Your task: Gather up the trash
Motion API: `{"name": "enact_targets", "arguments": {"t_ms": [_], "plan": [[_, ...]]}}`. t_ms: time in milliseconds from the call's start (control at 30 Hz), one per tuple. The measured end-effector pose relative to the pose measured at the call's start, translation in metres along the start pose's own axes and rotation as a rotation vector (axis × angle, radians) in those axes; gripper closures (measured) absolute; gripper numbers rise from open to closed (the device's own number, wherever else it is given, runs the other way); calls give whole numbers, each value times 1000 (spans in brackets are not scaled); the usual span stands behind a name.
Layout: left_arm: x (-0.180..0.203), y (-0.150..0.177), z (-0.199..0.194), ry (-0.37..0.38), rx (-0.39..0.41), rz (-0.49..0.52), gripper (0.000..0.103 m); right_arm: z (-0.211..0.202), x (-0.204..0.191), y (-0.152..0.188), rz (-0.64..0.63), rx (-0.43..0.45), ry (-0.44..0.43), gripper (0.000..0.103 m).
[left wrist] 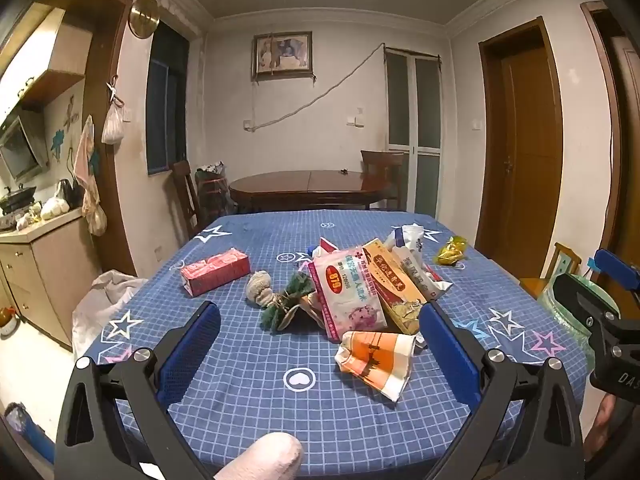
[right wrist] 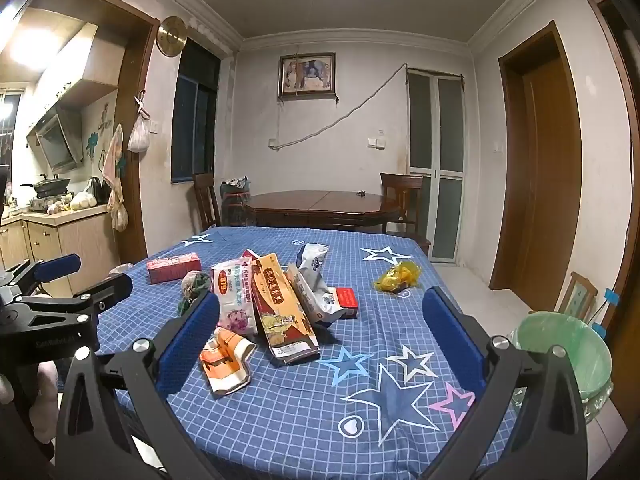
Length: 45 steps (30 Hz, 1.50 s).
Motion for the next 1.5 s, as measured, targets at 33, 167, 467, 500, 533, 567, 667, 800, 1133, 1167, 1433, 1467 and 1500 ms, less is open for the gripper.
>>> {"name": "enact_targets", "arguments": {"t_ms": [33, 167, 467, 500, 533, 567, 667, 800, 1133, 1167, 1433, 1467, 1500], "plan": [[0, 5, 5, -5, -7, -2, 4, 0, 0, 0, 1, 0, 0, 5], [4, 8, 9, -11, -25, 11, 4, -1, 2, 1, 0, -1, -1, 5], [-6, 9, 14, -28, -32, -22, 4, -2, 1, 1, -1, -4, 0, 5], [-4, 10, 15, -23, -40, -14, 4, -2, 1, 1, 0, -3, -1, 5], [-3, 11, 16, -19, -42, 0, 4, -2, 1, 2, 1, -4, -1, 5], [-2, 11, 16, -18, -42, 3, 4, -1, 1, 3, 1, -4, -2, 5], [-1, 11, 17, -14, -42, 10, 4, -2, 2, 3, -2, -3, -2, 5], [0, 11, 18, -11, -39, 9, 4, -2, 1, 2, 0, -4, 1, 5], [2, 13, 18, -2, -42, 10, 4, -1, 2, 2, 1, -7, -1, 5], [2, 13, 18, -3, -42, 12, 4, -2, 0, 3, 0, -7, 0, 5], [3, 13, 17, 1, -44, 14, 4, -4, -3, 6, 1, -10, 0, 5], [2, 12, 17, 1, -45, 13, 4, -3, -3, 5, 1, -10, 0, 5], [2, 12, 17, 1, -46, 14, 4, -4, -3, 6, 0, -11, 0, 5]]}}
Point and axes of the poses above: each gripper's, at about its wrist camera, not at the fingertips, and z roughly the way its jaws point, x to its right, y to its underside, the point moved 7 cm from there along z, roughly the way its jaws point, and after that the axes turned 14 degrees about x, right-handed, at the moved point
